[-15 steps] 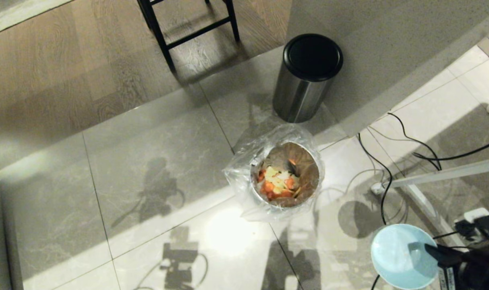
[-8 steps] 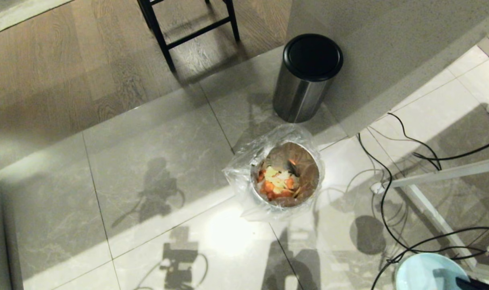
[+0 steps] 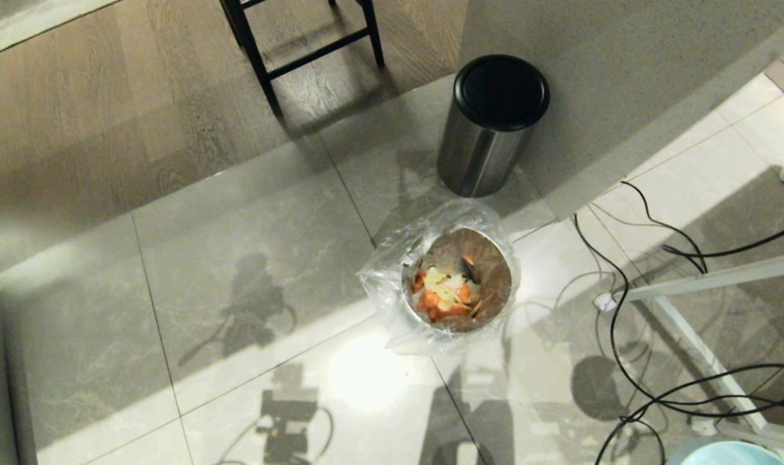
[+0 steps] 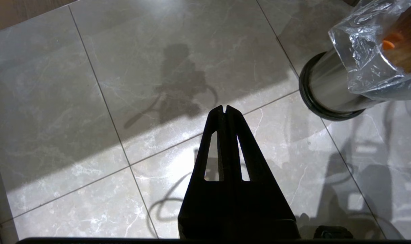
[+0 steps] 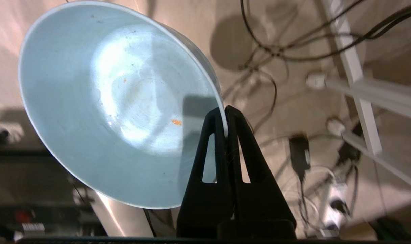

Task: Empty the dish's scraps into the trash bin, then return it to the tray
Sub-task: Put the bowl back to the table

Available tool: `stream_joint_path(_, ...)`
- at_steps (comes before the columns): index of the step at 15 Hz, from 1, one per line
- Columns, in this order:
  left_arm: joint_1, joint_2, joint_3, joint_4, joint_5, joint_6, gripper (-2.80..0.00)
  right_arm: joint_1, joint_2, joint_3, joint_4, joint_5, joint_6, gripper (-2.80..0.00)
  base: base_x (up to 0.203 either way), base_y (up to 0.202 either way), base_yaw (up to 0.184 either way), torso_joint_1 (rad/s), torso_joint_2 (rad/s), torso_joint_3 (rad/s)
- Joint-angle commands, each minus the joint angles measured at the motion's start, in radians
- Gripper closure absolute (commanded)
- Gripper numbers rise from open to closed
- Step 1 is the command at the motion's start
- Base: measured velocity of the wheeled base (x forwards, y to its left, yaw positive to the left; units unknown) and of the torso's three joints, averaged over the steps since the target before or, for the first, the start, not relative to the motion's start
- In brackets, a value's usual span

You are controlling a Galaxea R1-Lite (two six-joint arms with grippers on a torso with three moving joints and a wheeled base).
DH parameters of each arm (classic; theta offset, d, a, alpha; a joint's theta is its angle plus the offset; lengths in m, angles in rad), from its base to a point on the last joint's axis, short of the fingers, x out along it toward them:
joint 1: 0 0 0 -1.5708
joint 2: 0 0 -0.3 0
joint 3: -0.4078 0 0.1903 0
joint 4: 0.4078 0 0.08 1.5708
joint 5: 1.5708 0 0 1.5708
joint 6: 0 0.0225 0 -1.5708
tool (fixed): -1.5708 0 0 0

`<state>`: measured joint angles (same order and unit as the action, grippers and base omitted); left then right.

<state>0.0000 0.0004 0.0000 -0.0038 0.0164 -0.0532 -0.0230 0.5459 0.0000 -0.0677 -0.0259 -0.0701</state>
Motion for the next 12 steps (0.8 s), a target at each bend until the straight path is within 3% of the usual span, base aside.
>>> stream_joint_path(1,0.0,0.001,0.0,-0.001,0.0,-0.002,0.0,0.003,-0.167,0.0,0.014,0.004,0.013,0.0,0.0,0.0,0.0,0.0,0.0,0.0)
stream_joint_path(8,0.0,0.001,0.0,-0.001,0.0,-0.002,0.0,0.024,-0.511,0.0,0.025,0.008,0.028,0.0,0.0,0.0,0.0,0.0,0.0,0.0)
stream_joint_path(12,0.0,0.001,0.0,-0.001,0.0,-0.002,0.0,0.025,-0.546,0.0,0.009,0.008,0.059,0.0,0.0,0.0,0.0,0.0,0.0,0.0)
